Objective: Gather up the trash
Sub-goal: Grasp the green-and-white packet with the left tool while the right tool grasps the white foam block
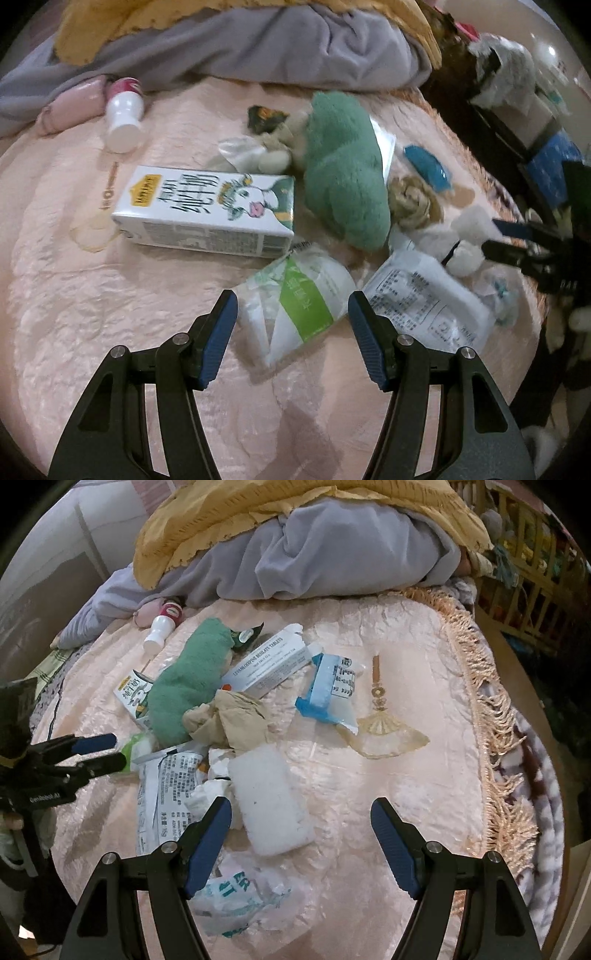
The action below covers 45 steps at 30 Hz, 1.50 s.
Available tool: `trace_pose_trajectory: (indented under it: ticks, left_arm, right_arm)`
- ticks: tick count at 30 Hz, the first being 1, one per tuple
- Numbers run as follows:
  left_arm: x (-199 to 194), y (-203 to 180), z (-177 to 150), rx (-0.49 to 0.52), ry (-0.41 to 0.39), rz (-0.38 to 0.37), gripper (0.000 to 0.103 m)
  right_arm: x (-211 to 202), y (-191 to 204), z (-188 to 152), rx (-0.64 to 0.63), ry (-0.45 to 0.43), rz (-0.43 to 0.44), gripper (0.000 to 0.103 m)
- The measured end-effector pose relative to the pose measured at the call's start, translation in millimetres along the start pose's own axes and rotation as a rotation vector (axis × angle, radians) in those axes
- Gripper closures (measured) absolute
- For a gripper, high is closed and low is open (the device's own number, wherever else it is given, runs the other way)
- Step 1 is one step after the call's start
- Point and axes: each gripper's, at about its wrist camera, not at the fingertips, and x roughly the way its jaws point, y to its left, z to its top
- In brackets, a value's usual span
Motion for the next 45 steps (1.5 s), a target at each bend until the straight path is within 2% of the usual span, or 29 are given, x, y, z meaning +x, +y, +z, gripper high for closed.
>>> trace_pose_trajectory:
  ticks: [4,5,6,8,9,10,11,12,15,18,24,34,45]
  left_arm:
    - [14,-4,0,0.065,0.026,0.004,0.039]
    - [15,-4,1,0.068,0.025,0.003,0.037]
    - [16,-4,2,0.068,0.026,0.000,0.036]
    - [17,-3,4,0.064,0.031,-0.004,0.037]
    - [17,-3,3,0.057,0.030,-0.004,0.038]
    - [16,-3,2,0.054,0.027,-0.001,0.042]
    - [15,-4,0,0.060,0.025,0.012,0.054]
    - [13,-5,-2,0.066,0.025,0.025,0.061]
    - [3,-7,-8,0.055,0.009,0.029,0.073]
    - [-13,-8,-11,0.019,-0.030,0.052,0.078]
    - [-51,-20,-7,-0.052,-0.109,0.024,0.078]
    - [-77,-76,12,-0.035,-0.177,0.009,0.078]
    - [-72,-146,33,0.028,-0.204,-0.010,0.078]
  right_arm:
    - [10,-3,3,0.017,0.016,0.031,0.028]
    - [10,-2,3,0.020,0.011,0.036,0.031]
    - [9,-2,3,0.025,0.003,0.054,0.043]
    - [8,-3,2,0.038,0.008,0.080,0.060]
    - [7,-3,2,0.044,0.006,0.082,0.064]
    - [5,-3,1,0.046,0.004,0.083,0.066]
    - [2,-3,0,0.048,-0.002,0.086,0.072]
    - [-3,-4,-1,0.048,-0.015,0.089,0.072]
    - [-24,-6,-2,0.044,-0.064,0.092,0.073]
    - [-40,-8,-3,0.039,-0.094,0.085,0.073]
    - [-62,-12,-10,0.042,-0.122,0.083,0.073]
    - [-83,-13,-27,0.025,-0.145,0.040,0.073]
    - [-115,-40,-41,0.063,-0.195,-0.003,0.073]
